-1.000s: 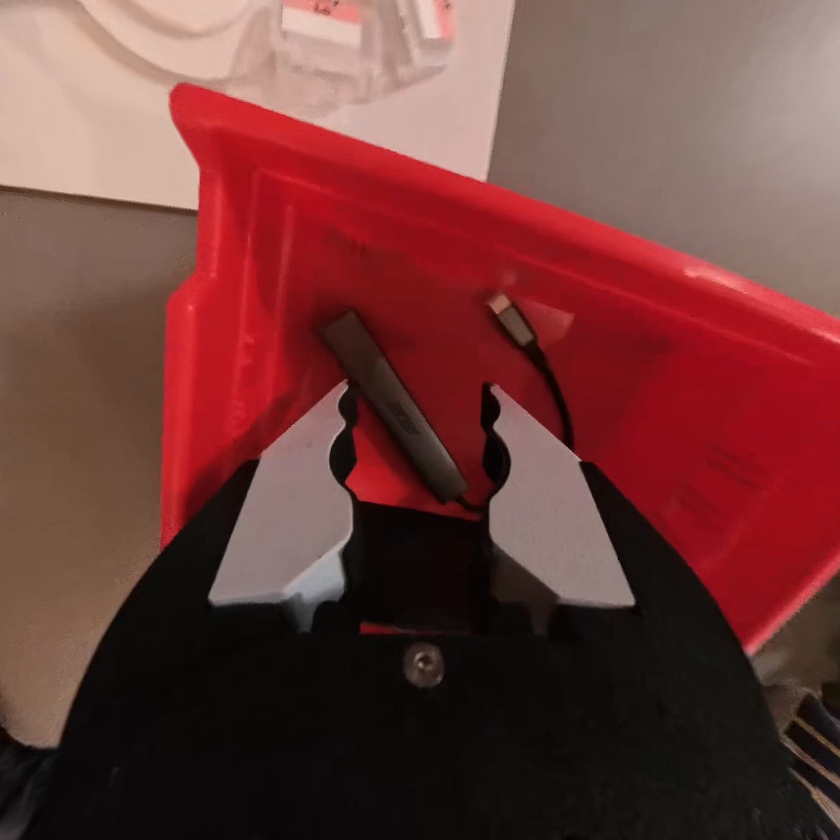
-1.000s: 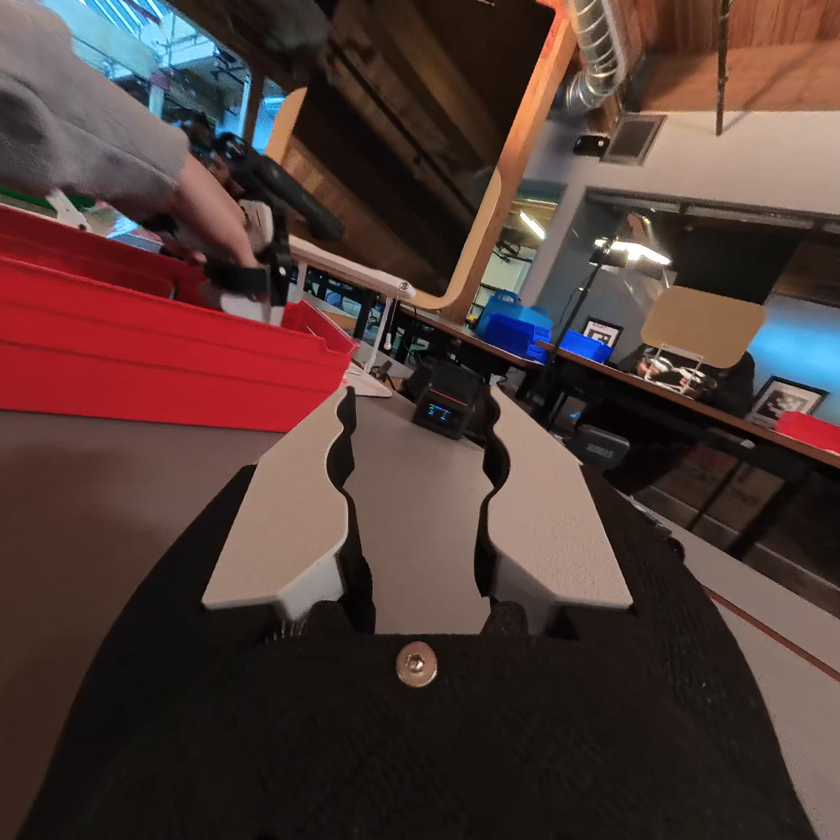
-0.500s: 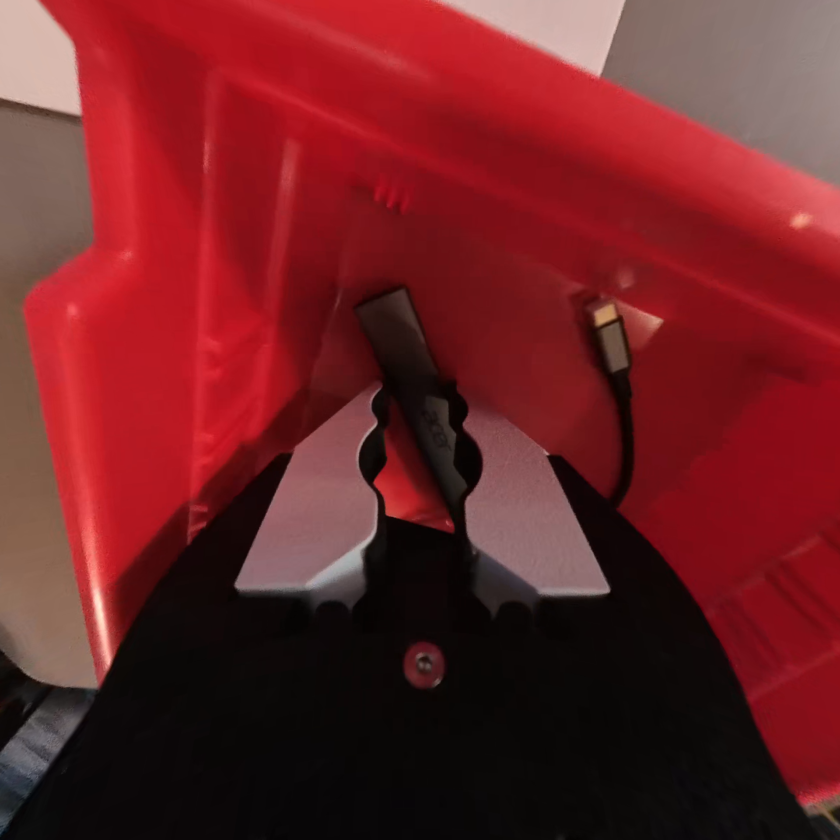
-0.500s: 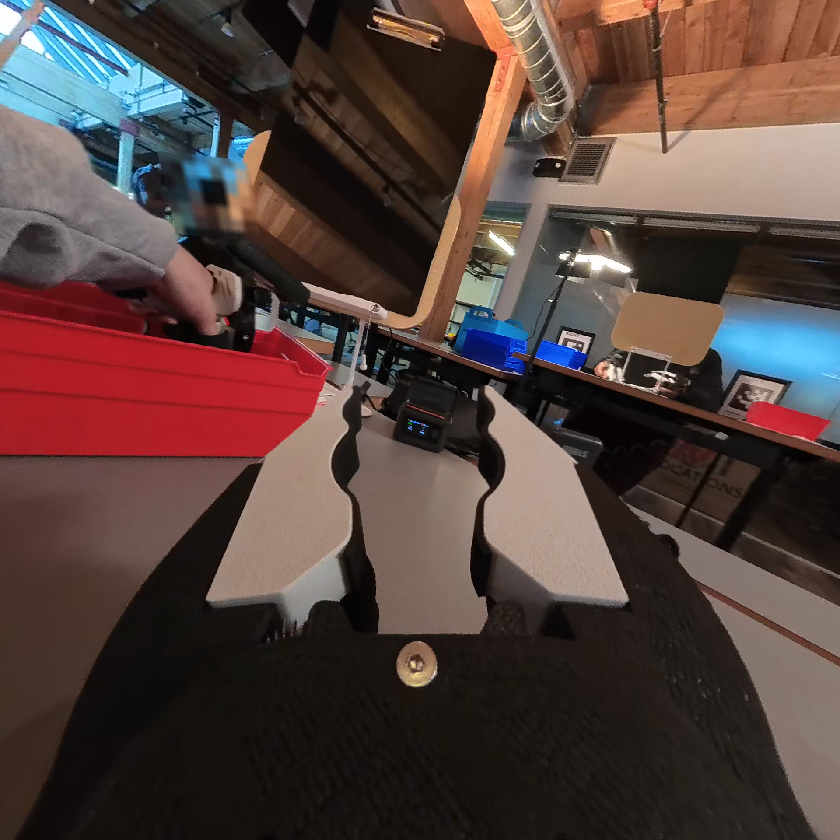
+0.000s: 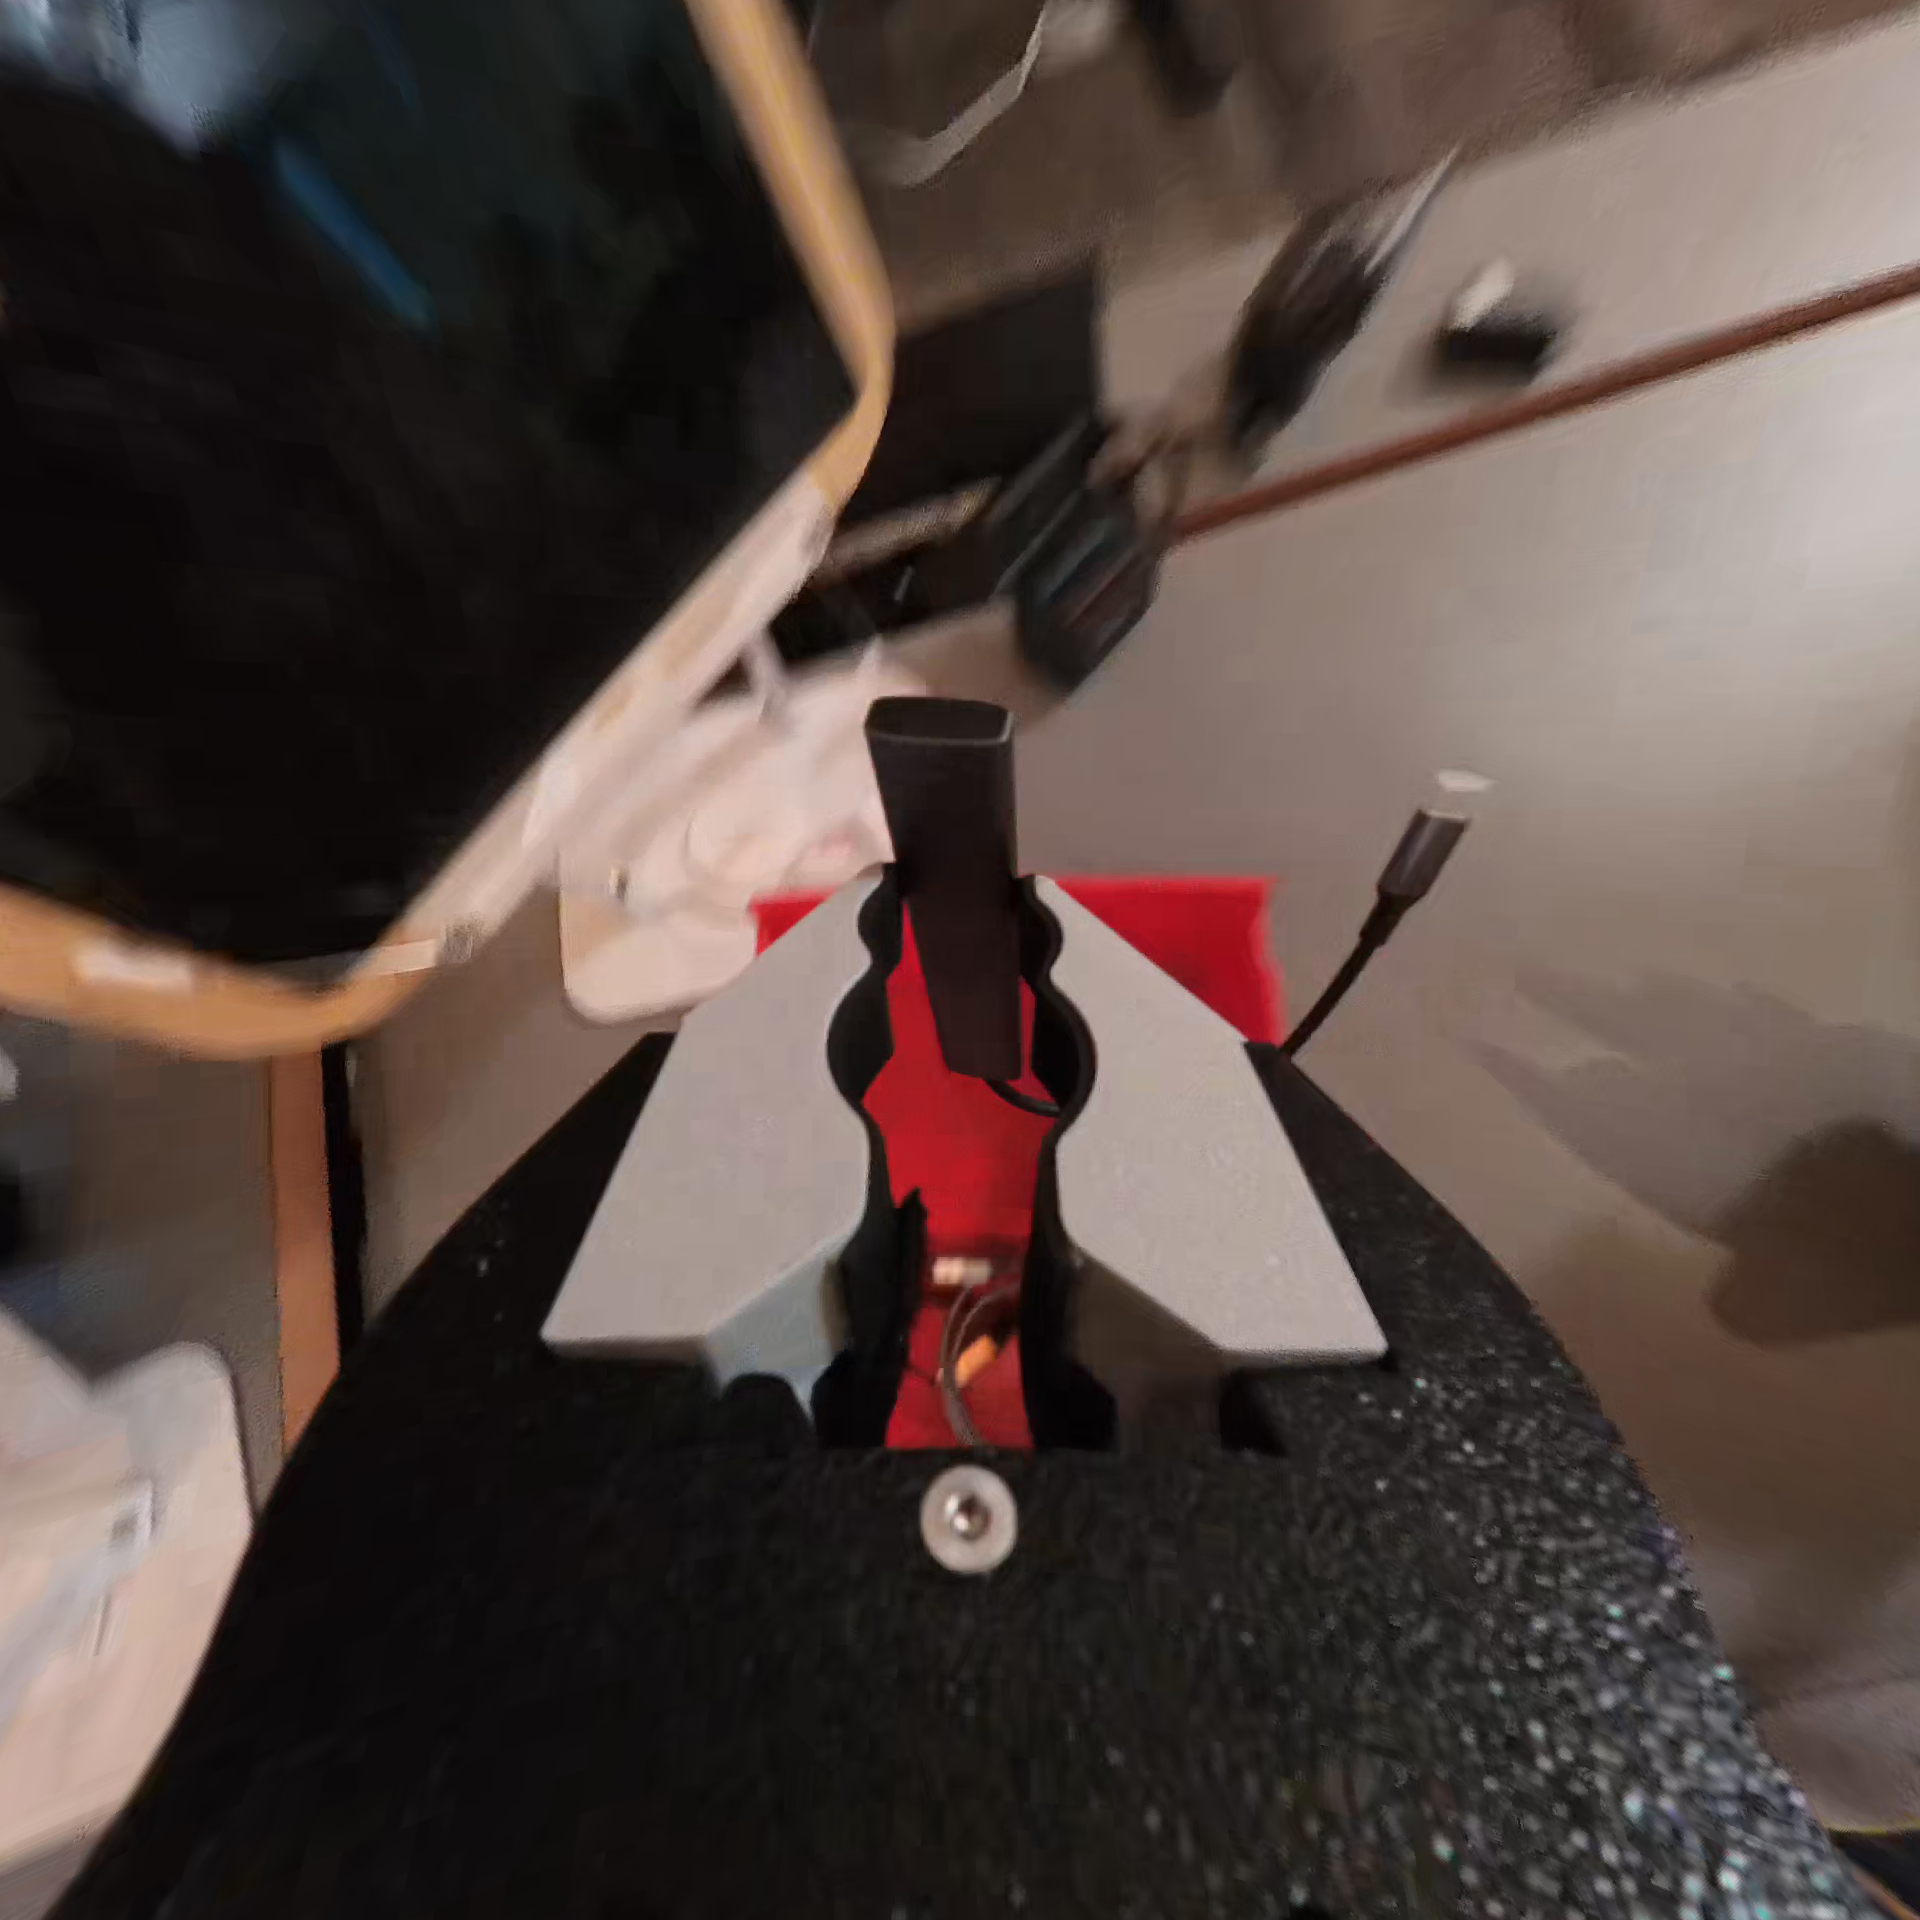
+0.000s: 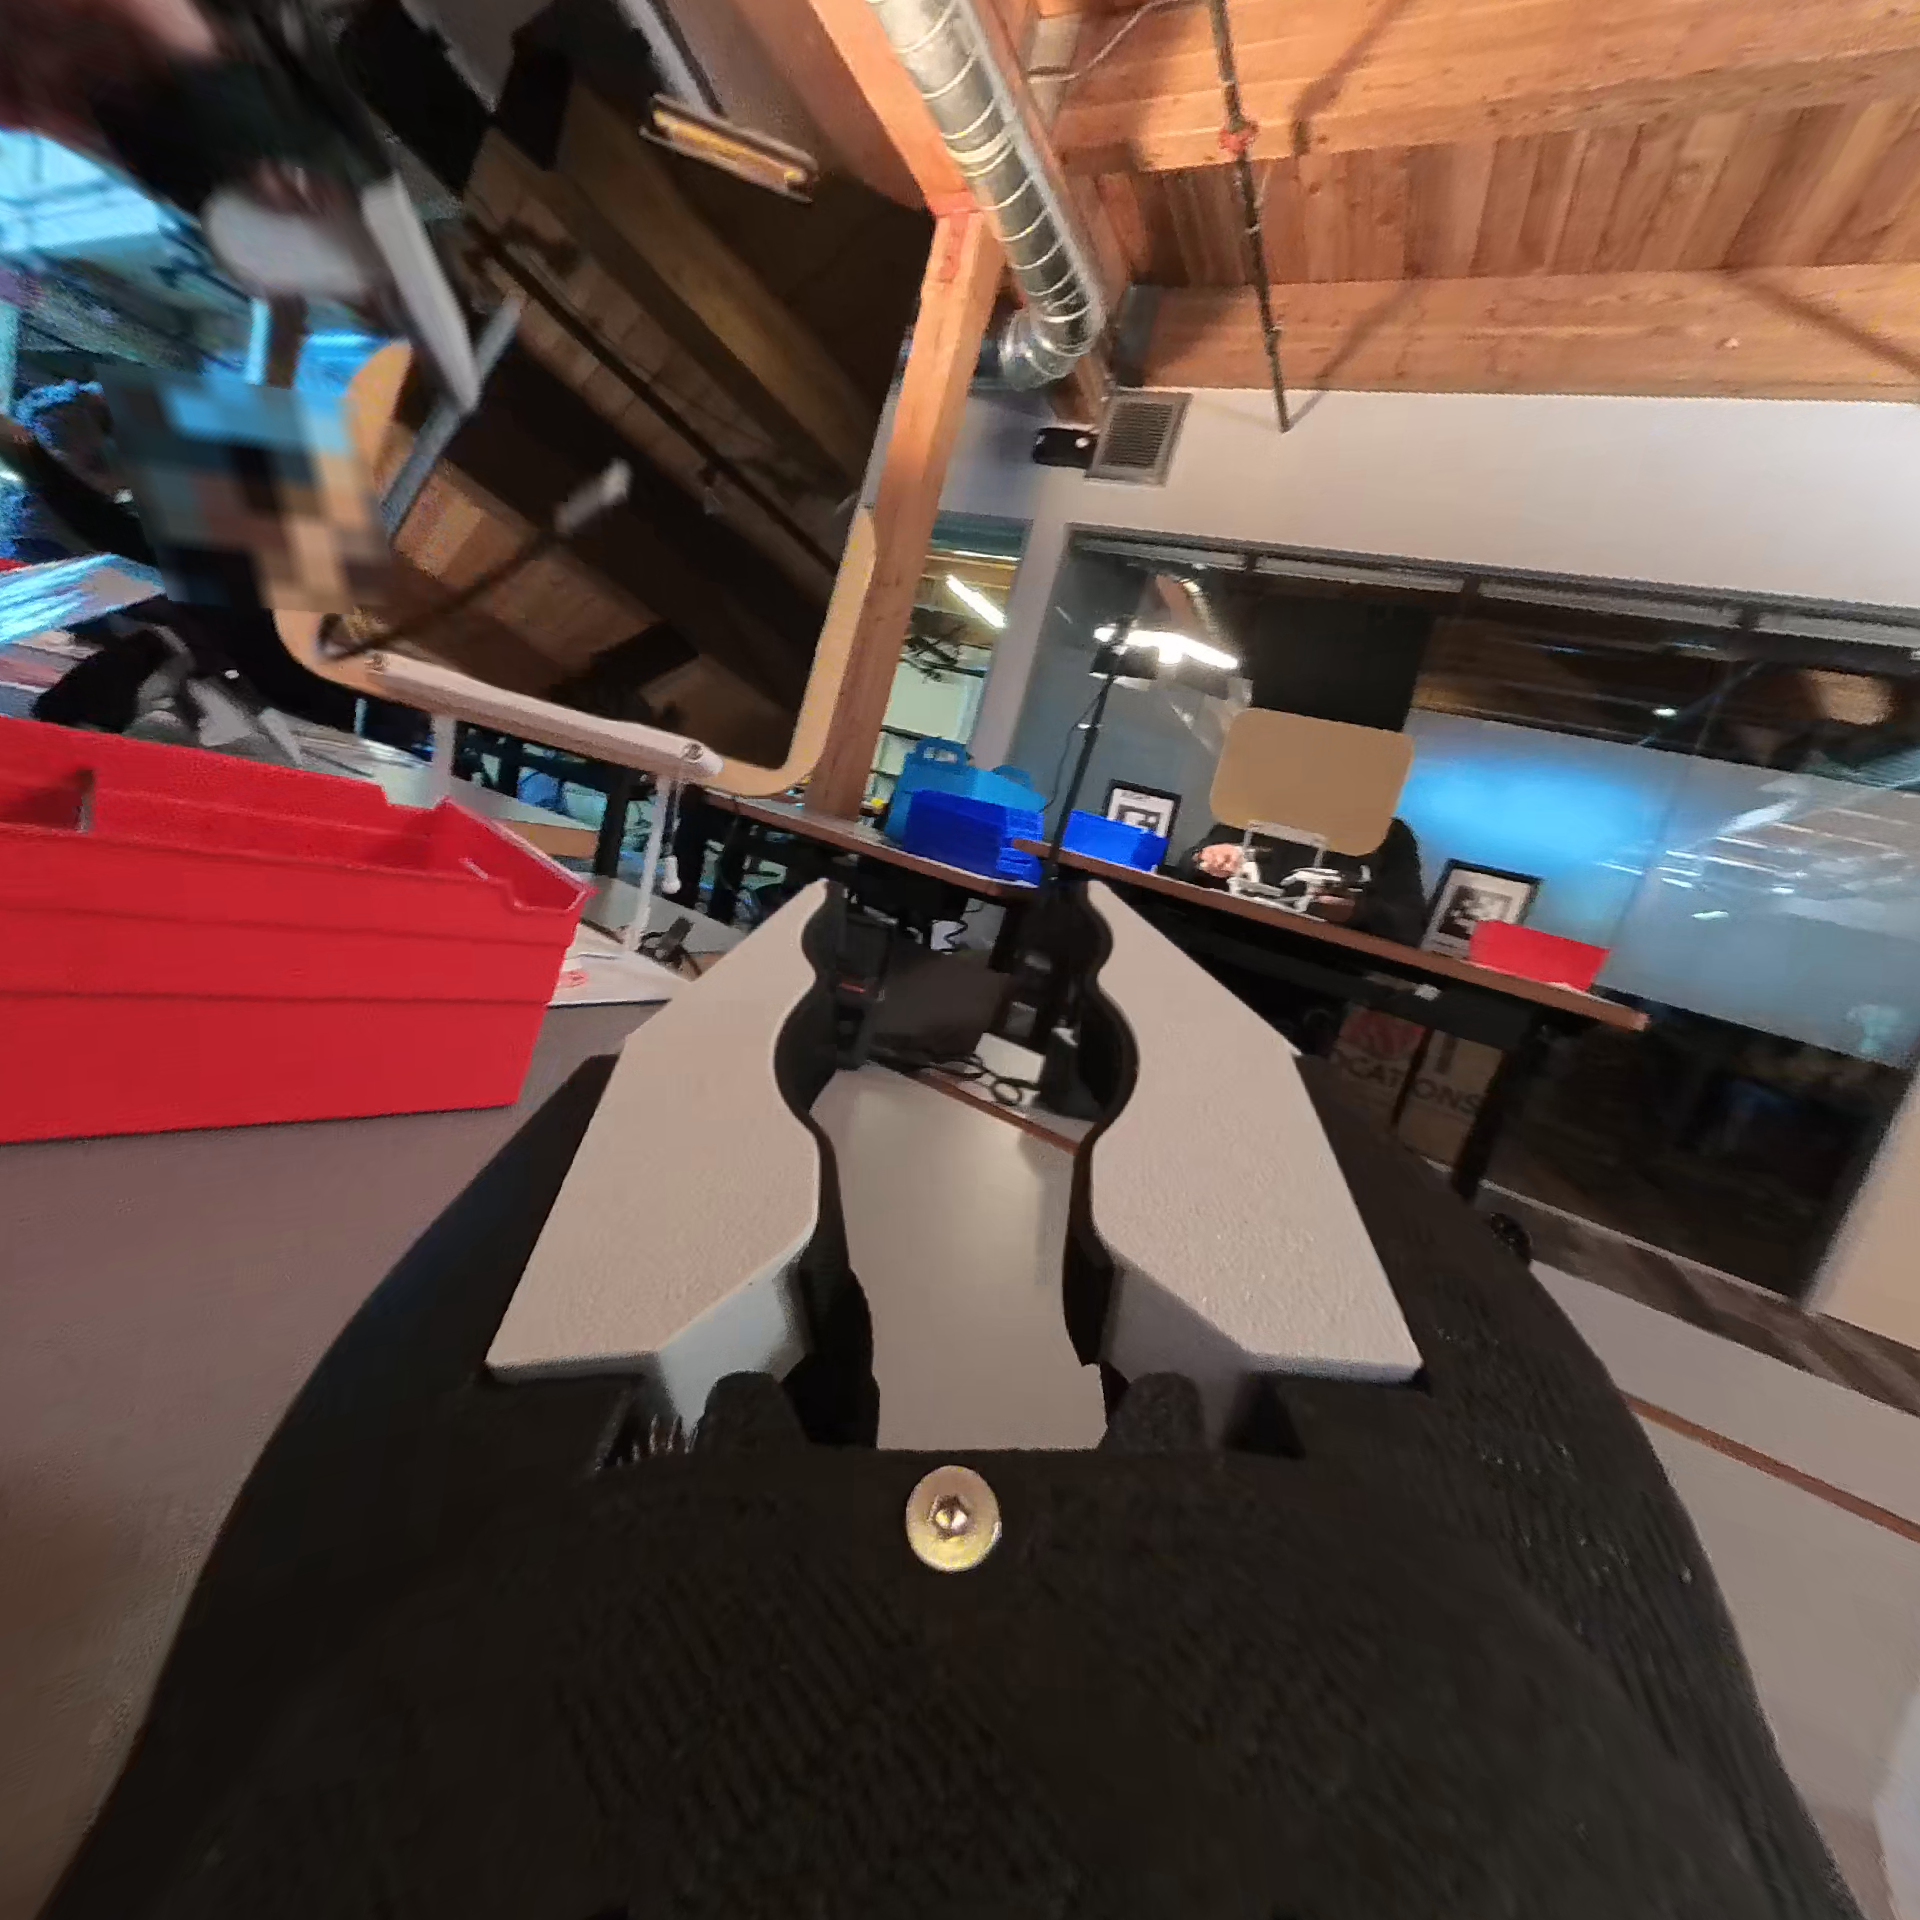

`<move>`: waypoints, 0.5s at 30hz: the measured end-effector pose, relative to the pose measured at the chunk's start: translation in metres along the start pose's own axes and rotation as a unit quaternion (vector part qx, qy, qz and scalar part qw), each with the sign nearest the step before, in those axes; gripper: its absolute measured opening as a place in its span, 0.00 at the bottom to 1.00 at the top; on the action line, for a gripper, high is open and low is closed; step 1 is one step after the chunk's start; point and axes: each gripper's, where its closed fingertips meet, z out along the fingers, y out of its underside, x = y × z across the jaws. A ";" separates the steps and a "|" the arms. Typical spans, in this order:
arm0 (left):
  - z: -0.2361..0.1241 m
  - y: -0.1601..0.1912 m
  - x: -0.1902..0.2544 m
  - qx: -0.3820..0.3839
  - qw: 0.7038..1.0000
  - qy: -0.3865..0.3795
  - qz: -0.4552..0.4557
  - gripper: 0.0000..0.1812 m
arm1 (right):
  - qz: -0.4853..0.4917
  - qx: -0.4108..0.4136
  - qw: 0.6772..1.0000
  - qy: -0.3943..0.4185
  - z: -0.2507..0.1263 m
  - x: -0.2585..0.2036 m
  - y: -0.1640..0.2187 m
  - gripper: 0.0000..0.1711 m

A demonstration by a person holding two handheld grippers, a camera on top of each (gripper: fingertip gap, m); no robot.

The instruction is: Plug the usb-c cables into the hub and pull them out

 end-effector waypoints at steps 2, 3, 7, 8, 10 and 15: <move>-0.029 -0.040 0.042 0.057 0.996 0.061 0.025 0.11 | -0.001 0.003 1.000 0.009 -0.003 0.003 -0.006 0.25; -0.036 -0.052 0.066 0.069 0.992 0.097 0.038 0.11 | -0.004 0.007 1.000 0.014 -0.005 0.003 -0.009 0.25; -0.002 -0.041 0.158 -0.004 0.974 0.213 0.083 0.11 | -0.013 -0.015 0.999 0.046 -0.016 0.013 -0.004 0.25; 0.018 -0.029 0.177 -0.032 0.970 0.221 0.092 0.11 | -0.016 -0.013 0.998 0.053 -0.020 0.016 -0.006 0.25; 0.064 -0.003 0.209 -0.091 0.964 0.231 0.095 0.11 | -0.022 -0.002 0.997 0.075 -0.030 0.025 -0.011 0.25; 0.167 0.048 0.278 -0.189 0.947 0.245 0.086 0.11 | -0.011 -0.027 0.997 0.075 -0.030 0.025 0.003 0.25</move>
